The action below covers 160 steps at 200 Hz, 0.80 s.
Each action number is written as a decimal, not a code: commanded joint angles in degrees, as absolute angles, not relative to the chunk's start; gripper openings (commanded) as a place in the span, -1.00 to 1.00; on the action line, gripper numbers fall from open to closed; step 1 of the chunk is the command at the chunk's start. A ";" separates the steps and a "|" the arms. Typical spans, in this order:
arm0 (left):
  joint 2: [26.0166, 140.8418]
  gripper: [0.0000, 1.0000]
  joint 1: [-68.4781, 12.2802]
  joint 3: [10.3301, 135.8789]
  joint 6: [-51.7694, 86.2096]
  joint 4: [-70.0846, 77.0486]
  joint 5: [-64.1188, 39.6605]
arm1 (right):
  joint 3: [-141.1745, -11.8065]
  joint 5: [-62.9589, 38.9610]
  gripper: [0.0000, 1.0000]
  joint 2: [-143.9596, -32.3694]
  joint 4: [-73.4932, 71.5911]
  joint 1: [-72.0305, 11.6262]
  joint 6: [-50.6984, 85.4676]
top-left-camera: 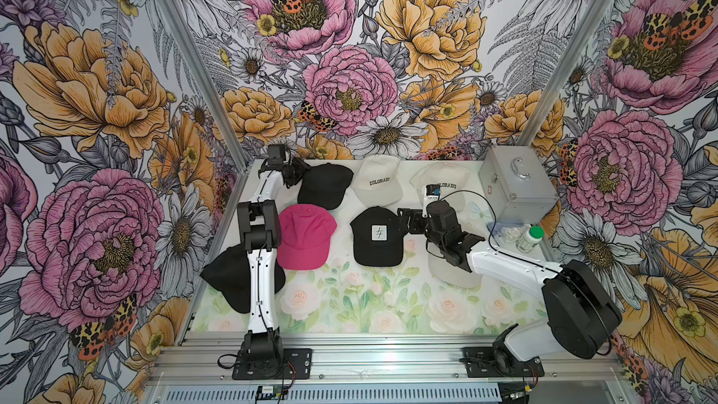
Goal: Stack the baseball caps by color
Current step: Pick up the baseball cap from the center of the board.
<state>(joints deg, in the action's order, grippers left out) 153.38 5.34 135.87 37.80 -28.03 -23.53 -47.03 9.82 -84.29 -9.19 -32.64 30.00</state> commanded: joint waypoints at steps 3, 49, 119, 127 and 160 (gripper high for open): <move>154.07 -0.46 5.95 135.66 37.24 -30.28 -24.06 | -48.62 9.79 0.98 -85.36 -8.39 -32.96 30.45; 152.72 -1.00 5.94 135.22 35.40 -30.28 -25.40 | -49.21 9.56 0.99 -86.29 -8.42 -32.96 30.25; 146.52 -1.00 5.11 141.66 30.48 -30.24 -25.17 | -48.81 13.32 0.99 -83.71 -11.03 -32.13 30.40; 145.92 -1.00 4.82 143.08 30.30 -30.28 -25.78 | -49.24 13.25 0.98 -83.52 -11.05 -32.00 29.87; 142.39 -1.00 2.37 144.71 30.93 -30.29 -27.85 | -50.49 12.33 0.99 -83.58 -11.16 -31.75 27.69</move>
